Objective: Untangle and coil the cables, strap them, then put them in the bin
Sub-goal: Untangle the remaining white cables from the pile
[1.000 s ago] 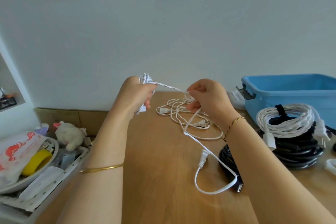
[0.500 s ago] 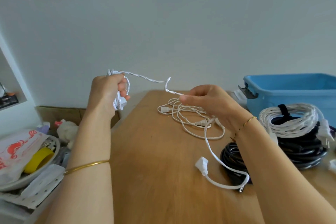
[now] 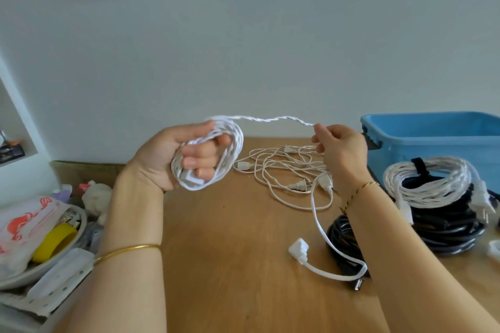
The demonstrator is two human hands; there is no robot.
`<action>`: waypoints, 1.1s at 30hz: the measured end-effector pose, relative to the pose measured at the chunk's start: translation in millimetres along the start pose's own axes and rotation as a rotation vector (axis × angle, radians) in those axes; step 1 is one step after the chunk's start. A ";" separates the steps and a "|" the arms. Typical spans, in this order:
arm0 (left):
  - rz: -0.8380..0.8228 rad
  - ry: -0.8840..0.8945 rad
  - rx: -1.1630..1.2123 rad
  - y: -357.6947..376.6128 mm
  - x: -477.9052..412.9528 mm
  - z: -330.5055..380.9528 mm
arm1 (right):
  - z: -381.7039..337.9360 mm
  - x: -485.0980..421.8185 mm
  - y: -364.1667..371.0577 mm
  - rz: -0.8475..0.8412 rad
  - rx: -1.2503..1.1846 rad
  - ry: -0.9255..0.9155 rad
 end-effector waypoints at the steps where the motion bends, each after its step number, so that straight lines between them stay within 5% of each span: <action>1: -0.017 0.054 0.054 -1.0 1.2 5.3 | 3.4 0.7 4.8 -0.068 0.046 0.006; 4: 0.050 0.199 0.188 -5.3 -3.6 14.9 | 9.3 6.5 23.6 -0.341 0.160 -0.030; 7: 0.341 0.450 0.361 -18.8 0.5 24.4 | 5.2 20.2 42.5 -0.649 0.204 -0.054; 10: 0.384 0.635 0.463 -20.4 1.2 29.6 | -9.0 37.0 59.0 -0.904 0.232 -0.104; 16: 0.710 0.752 0.174 -23.2 -5.0 28.8 | -48.6 64.4 76.2 -1.159 0.150 -0.162; 20: 1.201 0.679 -0.540 -30.1 -0.6 28.7 | -62.2 57.5 66.2 -1.105 0.174 -0.171; 26: 1.060 0.172 -0.929 -22.4 -24.8 10.3 | -72.7 31.1 46.5 -0.748 0.094 -0.199; 29: 0.885 0.097 -0.797 -8.6 -33.2 0.1 | -80.2 22.9 39.4 -0.590 0.252 -0.417; 33: 0.860 0.106 -0.829 1.1 -33.5 0.9 | -80.2 17.1 32.8 -0.376 0.408 -0.554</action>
Point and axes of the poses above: each hand's wrist, its own x-axis away from the middle knuckle, its own y-axis out of the palm, z = x × y, the point moved 6 cm from there along -x, towards the middle knuckle, and after that the axes turned 13 degrees about -y, right-handed, at the moved point
